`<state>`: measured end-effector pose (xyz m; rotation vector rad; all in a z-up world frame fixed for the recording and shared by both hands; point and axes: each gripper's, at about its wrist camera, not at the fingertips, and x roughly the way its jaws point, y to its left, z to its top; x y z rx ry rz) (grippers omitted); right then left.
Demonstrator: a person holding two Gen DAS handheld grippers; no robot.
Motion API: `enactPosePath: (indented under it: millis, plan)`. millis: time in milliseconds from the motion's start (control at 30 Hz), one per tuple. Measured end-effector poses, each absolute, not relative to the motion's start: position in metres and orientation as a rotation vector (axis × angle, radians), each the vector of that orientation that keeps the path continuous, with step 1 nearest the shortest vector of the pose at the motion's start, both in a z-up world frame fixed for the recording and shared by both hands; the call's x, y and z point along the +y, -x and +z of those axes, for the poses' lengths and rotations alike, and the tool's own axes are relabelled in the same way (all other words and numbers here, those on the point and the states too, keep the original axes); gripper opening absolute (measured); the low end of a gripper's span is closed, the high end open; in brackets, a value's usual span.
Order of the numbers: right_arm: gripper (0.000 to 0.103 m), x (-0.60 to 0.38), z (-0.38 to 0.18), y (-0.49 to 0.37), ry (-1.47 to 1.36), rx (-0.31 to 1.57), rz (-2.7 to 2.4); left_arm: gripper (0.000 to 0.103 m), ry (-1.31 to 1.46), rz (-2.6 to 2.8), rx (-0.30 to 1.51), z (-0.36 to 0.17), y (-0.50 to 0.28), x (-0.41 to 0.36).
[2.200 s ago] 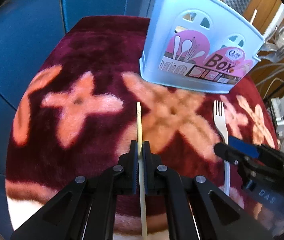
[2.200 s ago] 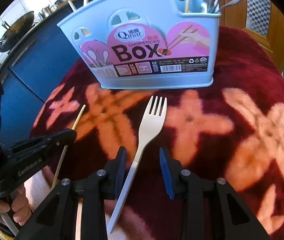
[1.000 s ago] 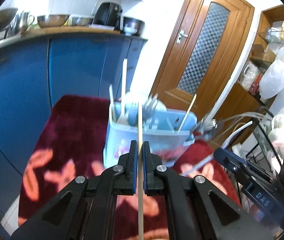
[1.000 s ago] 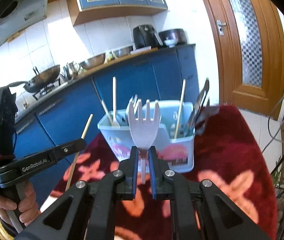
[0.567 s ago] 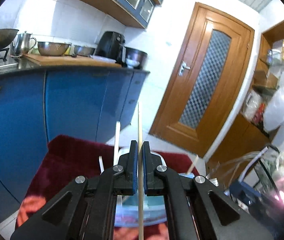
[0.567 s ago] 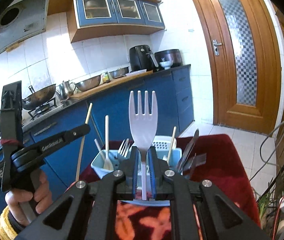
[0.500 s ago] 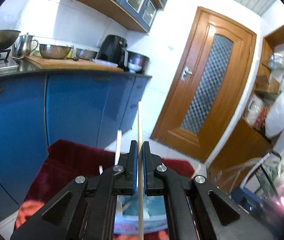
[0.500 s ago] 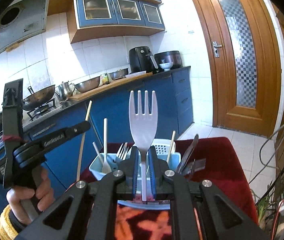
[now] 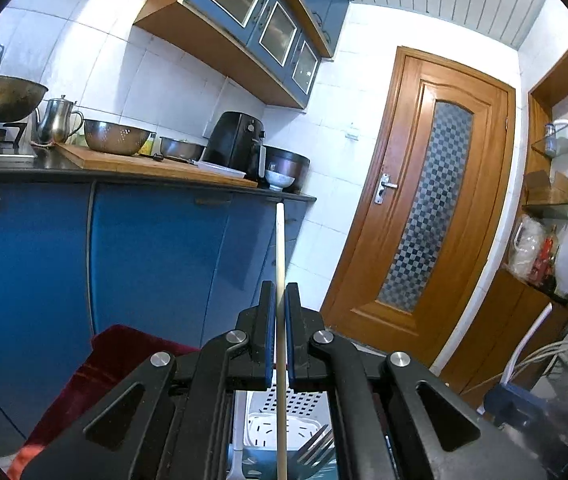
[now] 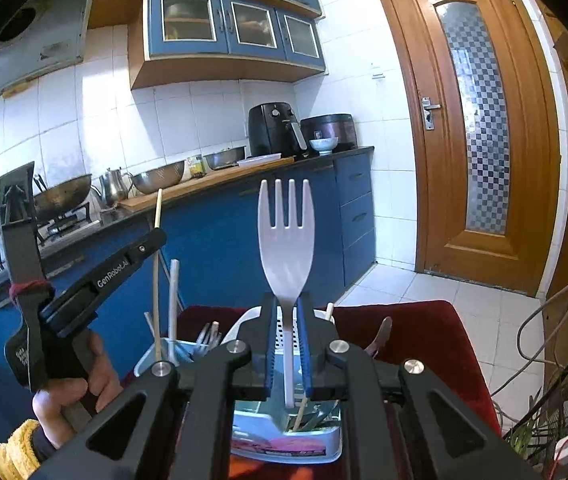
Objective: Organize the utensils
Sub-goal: 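Carry the chopstick with the left tool into the holder while the right tool lowers the fork in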
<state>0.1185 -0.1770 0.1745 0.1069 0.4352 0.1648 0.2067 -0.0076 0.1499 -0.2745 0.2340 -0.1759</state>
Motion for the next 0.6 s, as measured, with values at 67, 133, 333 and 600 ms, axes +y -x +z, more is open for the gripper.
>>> enactPosePath:
  millis: [67, 133, 333, 600]
  plan:
    - [0.012, -0.176, 0.169, -0.123, -0.102, 0.447, 0.167, 0.002, 0.265, -0.165, 0.239, 0.140, -0.209, -0.011]
    - [0.012, -0.175, 0.162, -0.127, -0.096, 0.464, 0.175, 0.002, 0.254, -0.150, 0.235, 0.132, -0.207, -0.015]
    - [0.012, -0.171, 0.148, -0.131, -0.055, 0.480, 0.162, 0.002, 0.225, -0.124, 0.225, 0.112, -0.205, -0.019]
    - [0.012, -0.173, 0.149, -0.129, -0.056, 0.479, 0.160, 0.003, 0.193, -0.086, 0.214, 0.095, -0.198, -0.023]
